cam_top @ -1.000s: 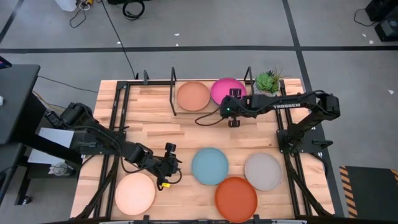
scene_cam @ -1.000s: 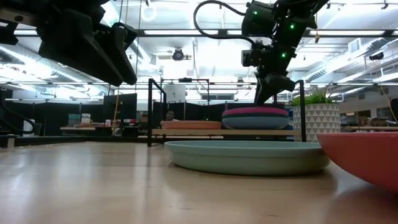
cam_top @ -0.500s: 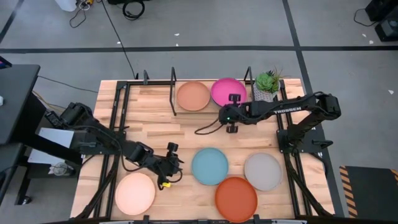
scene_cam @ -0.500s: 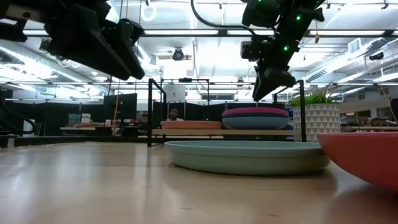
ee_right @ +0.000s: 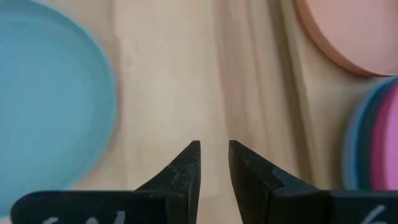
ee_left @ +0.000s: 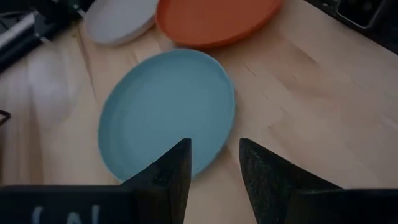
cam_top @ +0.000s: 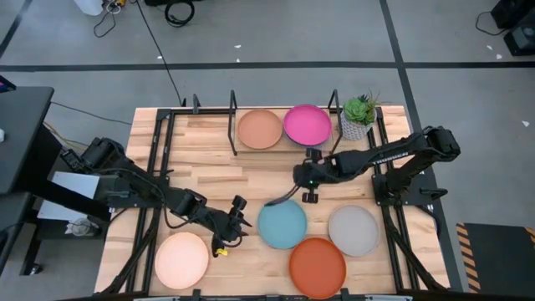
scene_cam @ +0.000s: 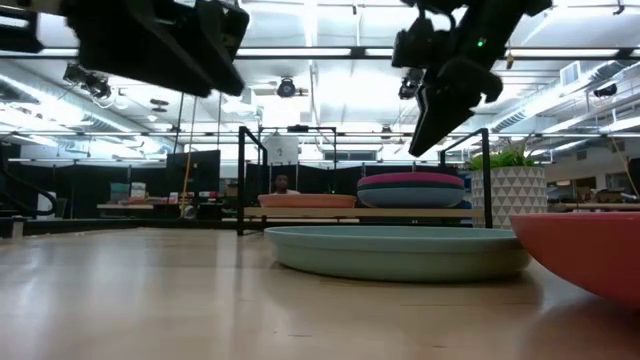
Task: Place and stack plates onto a shelf
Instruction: Stack the blue plate on top of the brown plate on the shelf
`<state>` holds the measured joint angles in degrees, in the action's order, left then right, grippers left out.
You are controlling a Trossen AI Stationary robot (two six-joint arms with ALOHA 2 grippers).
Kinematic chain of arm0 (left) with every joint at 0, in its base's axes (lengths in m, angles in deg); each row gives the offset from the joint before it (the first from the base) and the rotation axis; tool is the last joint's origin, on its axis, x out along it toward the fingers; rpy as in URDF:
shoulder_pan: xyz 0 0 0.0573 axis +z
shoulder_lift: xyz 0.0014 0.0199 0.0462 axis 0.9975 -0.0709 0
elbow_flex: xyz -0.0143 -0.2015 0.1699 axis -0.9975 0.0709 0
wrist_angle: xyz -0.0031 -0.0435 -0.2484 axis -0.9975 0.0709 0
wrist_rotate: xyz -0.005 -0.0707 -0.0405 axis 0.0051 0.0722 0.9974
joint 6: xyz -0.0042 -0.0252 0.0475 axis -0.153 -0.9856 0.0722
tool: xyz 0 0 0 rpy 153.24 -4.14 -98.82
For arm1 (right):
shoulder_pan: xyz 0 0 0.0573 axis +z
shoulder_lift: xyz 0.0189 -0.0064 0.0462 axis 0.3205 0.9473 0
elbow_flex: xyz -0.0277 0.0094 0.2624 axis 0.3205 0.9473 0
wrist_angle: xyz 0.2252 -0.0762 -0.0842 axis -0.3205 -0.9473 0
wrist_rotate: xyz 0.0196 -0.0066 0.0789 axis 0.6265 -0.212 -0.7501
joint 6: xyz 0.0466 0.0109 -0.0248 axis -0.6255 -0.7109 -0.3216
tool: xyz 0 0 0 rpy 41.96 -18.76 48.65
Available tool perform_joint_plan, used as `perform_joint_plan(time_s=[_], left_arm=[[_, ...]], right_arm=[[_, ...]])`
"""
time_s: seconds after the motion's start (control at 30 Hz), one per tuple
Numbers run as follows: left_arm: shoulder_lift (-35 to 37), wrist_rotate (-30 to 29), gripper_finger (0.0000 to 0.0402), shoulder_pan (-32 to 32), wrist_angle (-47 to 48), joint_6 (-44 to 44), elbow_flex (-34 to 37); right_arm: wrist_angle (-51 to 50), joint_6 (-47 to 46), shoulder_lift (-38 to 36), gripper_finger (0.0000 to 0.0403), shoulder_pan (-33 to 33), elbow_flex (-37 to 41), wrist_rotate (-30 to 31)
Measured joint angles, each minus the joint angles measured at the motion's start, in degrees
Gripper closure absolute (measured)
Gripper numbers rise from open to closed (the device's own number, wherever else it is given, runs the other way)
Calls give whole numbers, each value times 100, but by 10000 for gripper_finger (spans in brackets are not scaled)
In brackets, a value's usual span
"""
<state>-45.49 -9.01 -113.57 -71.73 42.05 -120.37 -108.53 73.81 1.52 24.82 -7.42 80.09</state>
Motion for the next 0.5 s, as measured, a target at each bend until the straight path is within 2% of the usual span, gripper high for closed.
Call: perform_joint_plan(time_s=[0.37,0.5], left_arm=[[-931,72,260,341,-636,507,-1],[-1231,488,260,457,-599,578,-201]], right_arm=[[6,-852,-2,314,958,2,206],[-66,-1103,-2,314,1184,2,361]])
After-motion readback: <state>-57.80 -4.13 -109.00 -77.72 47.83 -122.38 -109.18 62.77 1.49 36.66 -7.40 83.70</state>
